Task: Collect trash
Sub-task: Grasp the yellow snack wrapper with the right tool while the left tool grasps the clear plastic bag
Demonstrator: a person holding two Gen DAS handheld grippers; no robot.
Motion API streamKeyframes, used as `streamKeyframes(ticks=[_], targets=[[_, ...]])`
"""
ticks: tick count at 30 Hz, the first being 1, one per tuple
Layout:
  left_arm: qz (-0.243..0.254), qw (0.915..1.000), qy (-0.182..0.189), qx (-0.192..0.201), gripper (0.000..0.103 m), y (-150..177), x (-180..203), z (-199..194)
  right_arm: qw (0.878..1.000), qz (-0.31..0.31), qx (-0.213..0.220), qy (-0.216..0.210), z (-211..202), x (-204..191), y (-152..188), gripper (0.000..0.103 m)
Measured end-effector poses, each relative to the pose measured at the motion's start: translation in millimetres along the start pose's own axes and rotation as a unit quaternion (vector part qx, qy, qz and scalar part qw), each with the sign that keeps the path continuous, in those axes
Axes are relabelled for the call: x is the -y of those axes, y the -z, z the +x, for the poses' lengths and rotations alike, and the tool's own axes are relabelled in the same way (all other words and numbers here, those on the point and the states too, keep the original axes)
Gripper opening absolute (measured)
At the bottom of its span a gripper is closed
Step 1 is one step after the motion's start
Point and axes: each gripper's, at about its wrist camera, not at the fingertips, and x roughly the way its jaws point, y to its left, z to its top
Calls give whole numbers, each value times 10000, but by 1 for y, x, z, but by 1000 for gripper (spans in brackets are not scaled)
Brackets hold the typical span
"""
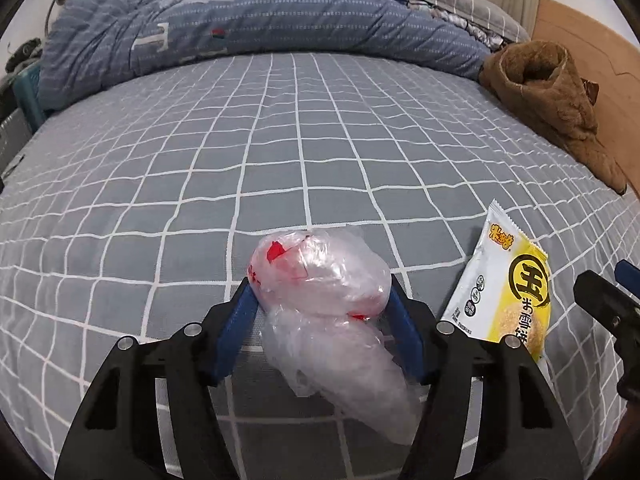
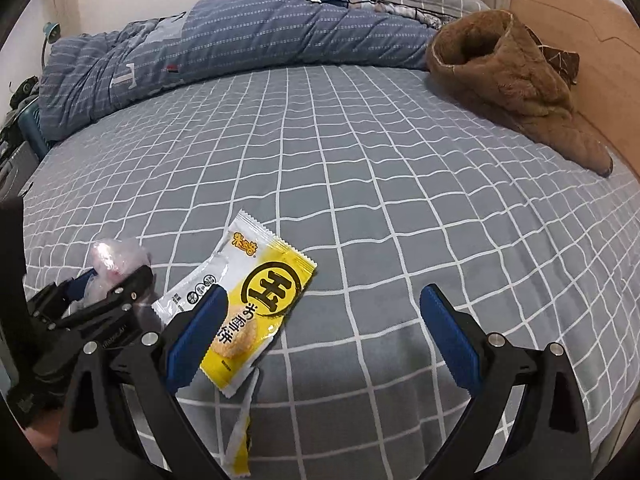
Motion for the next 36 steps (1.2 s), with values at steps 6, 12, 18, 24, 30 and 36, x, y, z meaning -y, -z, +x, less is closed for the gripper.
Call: streamKeyframes(ticks=[6,12,18,24,30,36], targets=[[18,9997,-112,214,60,-6,-16,-16,9999,28,-73,-104,10,-18,-9,93],[-86,9991,-198,354,60,-11,-45,-29,9996,68,-239,-130,24,-46,-19,93],[-128,9994,-156,265,60,-9,-51,-23,9986,122,-512,-103,44,-56,-17,93],[-64,9996,-138,237,60,-6,-46,-21,9969,100,-763,-143,61,-64,-11,88],[-70,9996,-127,245,60,-7,-42,-22,9960,-19,-882,-102,69,-66,-5,68],[-26,9996,-131,263,60,-7,-38,-25,9969,-120,-771,-69,64,-65,-6,42]])
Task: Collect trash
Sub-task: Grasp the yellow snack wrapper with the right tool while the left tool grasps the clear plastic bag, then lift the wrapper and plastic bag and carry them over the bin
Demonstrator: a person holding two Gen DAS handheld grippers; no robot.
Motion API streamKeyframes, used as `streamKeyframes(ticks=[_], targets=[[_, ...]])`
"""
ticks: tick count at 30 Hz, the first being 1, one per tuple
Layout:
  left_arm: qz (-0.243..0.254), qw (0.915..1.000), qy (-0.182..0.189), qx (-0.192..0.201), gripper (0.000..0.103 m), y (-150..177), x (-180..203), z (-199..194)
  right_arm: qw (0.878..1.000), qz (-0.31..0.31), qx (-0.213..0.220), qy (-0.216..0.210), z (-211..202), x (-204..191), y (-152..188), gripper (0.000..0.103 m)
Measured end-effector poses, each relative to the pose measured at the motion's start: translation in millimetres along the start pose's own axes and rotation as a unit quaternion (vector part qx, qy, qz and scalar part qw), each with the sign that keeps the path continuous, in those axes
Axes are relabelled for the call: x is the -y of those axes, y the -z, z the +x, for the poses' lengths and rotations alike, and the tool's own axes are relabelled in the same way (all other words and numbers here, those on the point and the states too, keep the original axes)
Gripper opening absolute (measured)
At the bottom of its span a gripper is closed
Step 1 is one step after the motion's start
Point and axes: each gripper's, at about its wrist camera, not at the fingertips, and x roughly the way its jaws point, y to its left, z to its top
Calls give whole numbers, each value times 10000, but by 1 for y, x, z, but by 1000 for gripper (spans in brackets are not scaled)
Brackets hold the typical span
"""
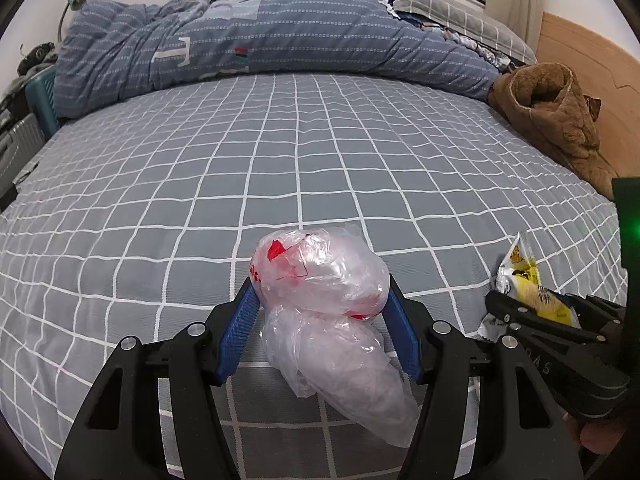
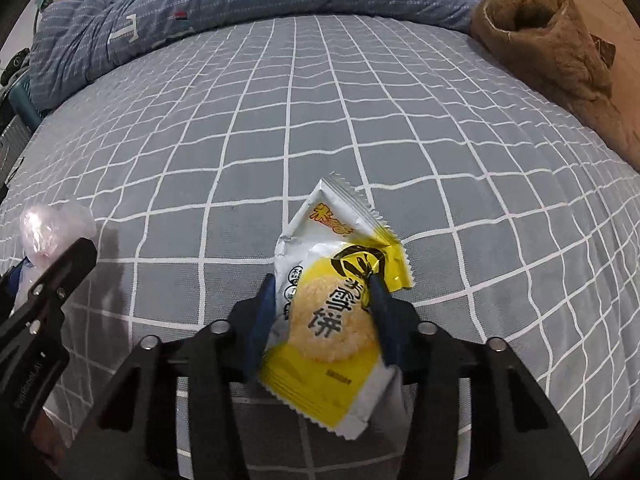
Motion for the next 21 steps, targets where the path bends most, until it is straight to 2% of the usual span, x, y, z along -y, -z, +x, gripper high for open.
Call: streamKeyframes(ticks=[6,21], targets=[[28,10000,-33,1,60,-1,0,-4,9998,57,172,-56,-12,5,-1,34],[-55,10000,-57,52,60,3,-3,-49,9971,-373,656,-33,-66,-3,11,33]])
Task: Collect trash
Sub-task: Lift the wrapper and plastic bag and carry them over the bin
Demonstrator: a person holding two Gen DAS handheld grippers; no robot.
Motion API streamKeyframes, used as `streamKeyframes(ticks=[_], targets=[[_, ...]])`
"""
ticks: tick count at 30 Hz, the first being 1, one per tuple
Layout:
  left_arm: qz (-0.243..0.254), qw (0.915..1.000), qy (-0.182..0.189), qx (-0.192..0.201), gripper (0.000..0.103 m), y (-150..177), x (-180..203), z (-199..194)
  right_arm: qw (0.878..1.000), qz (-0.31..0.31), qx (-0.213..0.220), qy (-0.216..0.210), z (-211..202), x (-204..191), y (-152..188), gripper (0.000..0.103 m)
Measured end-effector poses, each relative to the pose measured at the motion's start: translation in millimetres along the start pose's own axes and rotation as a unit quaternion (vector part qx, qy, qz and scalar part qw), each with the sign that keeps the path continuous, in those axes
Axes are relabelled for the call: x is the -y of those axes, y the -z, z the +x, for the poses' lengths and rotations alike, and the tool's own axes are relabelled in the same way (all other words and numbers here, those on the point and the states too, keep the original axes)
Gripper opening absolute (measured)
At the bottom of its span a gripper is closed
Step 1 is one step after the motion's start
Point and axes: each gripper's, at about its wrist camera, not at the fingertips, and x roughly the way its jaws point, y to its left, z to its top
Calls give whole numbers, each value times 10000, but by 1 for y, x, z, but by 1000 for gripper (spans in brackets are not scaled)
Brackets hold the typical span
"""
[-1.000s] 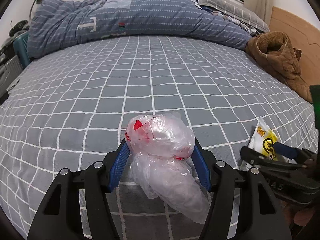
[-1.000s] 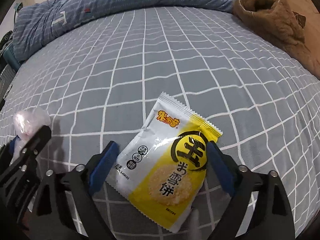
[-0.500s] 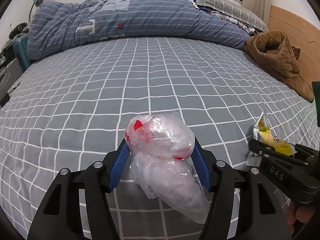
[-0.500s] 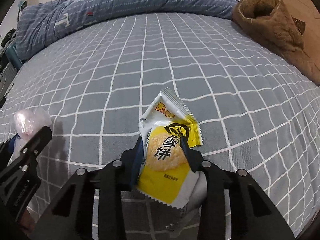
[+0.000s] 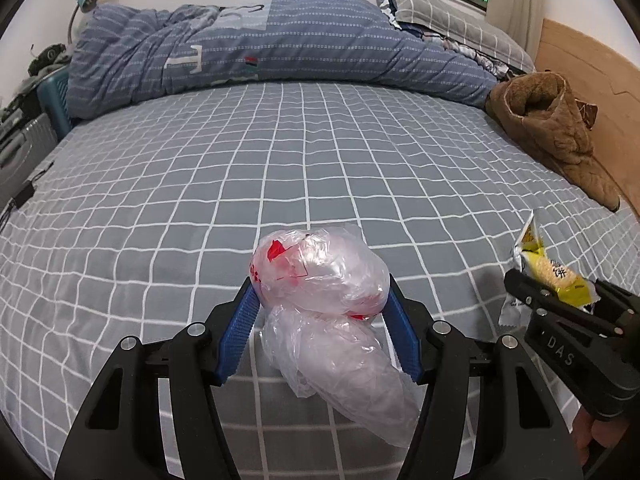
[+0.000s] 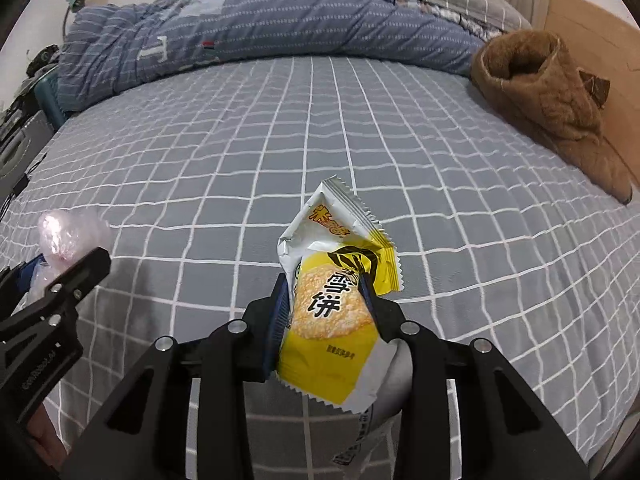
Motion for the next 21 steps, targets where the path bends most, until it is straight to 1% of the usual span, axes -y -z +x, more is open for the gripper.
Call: streamKeyframes(ticks=[11,21], targets=[[2,9999,40,135,60,12,0,-42,9997,-26,239,-9,-47,-3,20,33],[-18,9997,-50,226,60,30,-9,-77,9992,-51,384,-102,-85,-15,36,32]])
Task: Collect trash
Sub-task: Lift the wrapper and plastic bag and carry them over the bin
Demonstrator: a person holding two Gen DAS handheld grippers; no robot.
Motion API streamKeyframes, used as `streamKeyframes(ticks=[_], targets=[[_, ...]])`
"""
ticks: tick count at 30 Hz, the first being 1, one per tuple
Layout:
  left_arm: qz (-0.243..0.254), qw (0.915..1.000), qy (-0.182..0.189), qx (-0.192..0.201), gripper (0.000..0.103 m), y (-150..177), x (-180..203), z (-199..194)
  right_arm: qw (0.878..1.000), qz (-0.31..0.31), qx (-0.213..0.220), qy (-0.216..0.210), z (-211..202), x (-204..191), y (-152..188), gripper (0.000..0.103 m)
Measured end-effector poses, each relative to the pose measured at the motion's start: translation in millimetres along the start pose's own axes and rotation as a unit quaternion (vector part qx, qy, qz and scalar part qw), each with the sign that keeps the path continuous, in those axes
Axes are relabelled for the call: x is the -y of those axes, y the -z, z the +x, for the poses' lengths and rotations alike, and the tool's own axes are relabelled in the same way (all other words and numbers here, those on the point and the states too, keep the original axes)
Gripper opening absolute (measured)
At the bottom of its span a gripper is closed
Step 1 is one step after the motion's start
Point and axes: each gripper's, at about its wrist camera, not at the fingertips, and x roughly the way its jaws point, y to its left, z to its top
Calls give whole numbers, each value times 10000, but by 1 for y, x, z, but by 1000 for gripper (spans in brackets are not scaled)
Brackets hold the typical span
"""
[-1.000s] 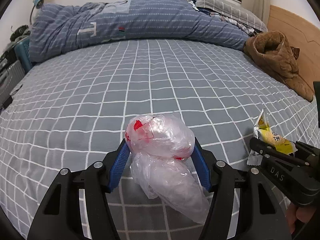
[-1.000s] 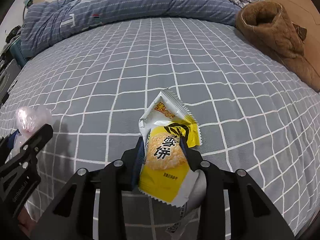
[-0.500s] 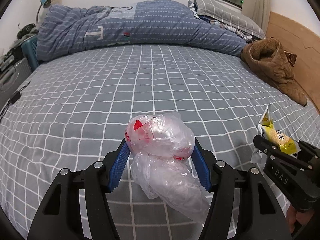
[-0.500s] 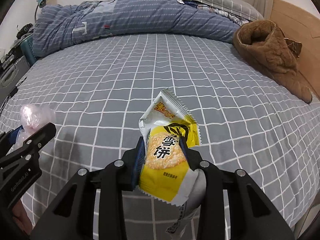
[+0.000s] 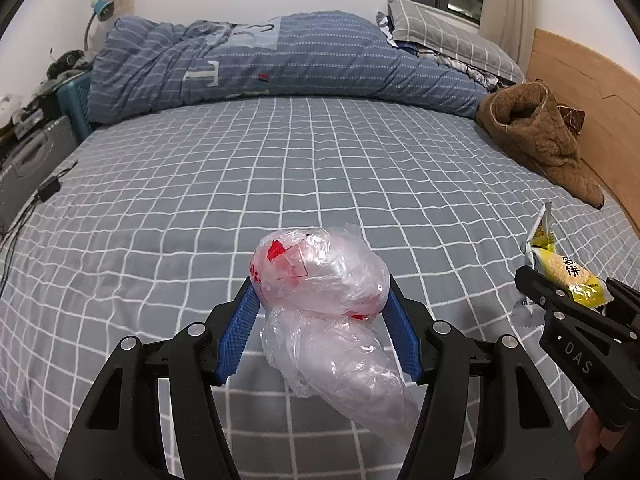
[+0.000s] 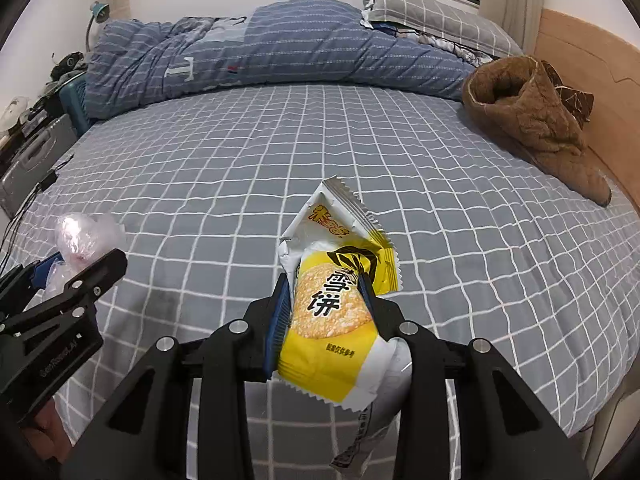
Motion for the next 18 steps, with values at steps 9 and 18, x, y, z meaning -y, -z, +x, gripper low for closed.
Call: streamKeyframes(ticks=[9,18], targets=[[-134,9999,66,-27,60,26,-11,-33,9999,-94,47,-43,-33,-11,28,32],[-93,9998,168,-35,60,56,-6,-67,9997,-206,133,-23,-70,-20,57,32]])
